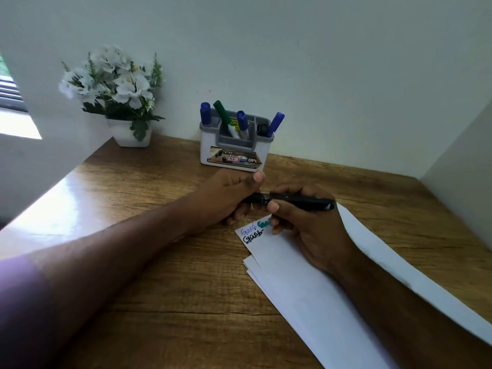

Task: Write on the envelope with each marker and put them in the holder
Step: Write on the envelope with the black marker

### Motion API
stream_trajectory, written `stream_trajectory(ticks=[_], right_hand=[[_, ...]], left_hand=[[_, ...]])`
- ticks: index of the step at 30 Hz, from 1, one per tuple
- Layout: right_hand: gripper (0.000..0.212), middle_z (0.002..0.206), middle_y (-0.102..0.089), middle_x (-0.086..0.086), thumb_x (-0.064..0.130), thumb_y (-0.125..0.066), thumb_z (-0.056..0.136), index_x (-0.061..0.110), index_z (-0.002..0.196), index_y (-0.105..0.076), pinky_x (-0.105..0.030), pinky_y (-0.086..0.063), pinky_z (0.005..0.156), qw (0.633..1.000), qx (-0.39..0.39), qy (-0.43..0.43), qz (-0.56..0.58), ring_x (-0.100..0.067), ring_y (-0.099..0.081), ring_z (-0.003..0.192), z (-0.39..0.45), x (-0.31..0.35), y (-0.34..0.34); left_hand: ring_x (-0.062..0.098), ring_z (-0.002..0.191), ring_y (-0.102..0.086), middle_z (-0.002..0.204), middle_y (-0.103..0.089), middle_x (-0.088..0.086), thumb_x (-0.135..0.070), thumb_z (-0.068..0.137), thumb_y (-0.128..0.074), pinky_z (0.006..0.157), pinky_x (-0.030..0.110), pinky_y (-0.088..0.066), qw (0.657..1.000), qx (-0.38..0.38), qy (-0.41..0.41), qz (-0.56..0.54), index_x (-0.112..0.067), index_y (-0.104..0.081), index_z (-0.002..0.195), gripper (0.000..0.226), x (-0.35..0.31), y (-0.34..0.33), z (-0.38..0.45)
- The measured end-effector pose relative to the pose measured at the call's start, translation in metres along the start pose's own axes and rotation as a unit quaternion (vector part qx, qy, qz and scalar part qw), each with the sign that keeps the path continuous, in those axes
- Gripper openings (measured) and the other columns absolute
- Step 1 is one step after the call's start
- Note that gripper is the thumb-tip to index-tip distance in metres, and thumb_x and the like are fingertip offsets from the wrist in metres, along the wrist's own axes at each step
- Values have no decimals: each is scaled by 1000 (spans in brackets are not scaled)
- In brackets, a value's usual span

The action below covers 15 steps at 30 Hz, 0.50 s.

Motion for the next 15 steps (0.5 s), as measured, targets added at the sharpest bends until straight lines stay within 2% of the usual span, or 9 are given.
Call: stream_trajectory(ticks=[2, 5, 10, 12, 15], right_hand=[[19, 65, -70, -7, 9, -73, 70, 10, 89, -74, -27, -52, 48, 998, 14, 22, -62, -16, -59, 50, -3, 6, -6], [23, 63, -69, -4, 11, -73, 70, 6, 92, -71, -25, -47, 43, 995, 12, 38, -92, -13, -57, 46, -8, 10, -11], [12, 54, -65, -4, 3, -71, 79, 10, 83, -63, -17, -37, 36, 992, 20, 48, -119, -8, -52, 36, -9, 12, -19], [13, 51, -63, 0, 1, -70, 82, 8, 81, -59, -13, -36, 39, 987, 30, 64, -145, -4, -53, 37, -8, 13, -21], [14, 53, -61, 8, 3, -70, 83, 8, 79, -58, -12, -41, 48, 971, 51, 106, -206, -4, -57, 43, -8, 15, -29]], left_hand=[[9, 37, -40, 42, -47, -3, -52, 95, -32, 41, 17, -36, 1000, -1, 2, -12, -1, -56, 69, 62, 1, -1, 0], [8, 38, -35, 43, -42, -5, -53, 94, -33, 39, 18, -31, 999, -5, 5, -38, 4, -54, 78, 63, 2, -3, 1], [1, 35, -35, 38, -41, -9, -41, 99, -36, 38, 11, -30, 996, -49, -27, -64, -13, -45, 59, 49, -4, -4, 0], [0, 36, -38, 38, -43, -8, -38, 100, -38, 39, 11, -32, 996, -56, -26, -68, -12, -45, 58, 49, -5, -3, -1], [5, 45, -54, 51, -56, -2, -38, 99, -39, 44, 16, -42, 995, -39, -18, -89, -3, -56, 68, 49, -5, -6, -3]])
Point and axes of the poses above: each hand's wrist, its own z-axis towards the middle knuckle, its own y-axis out of the back of the hand, x = y × z, the point moved 9 cm from there along z, towards the middle knuckle
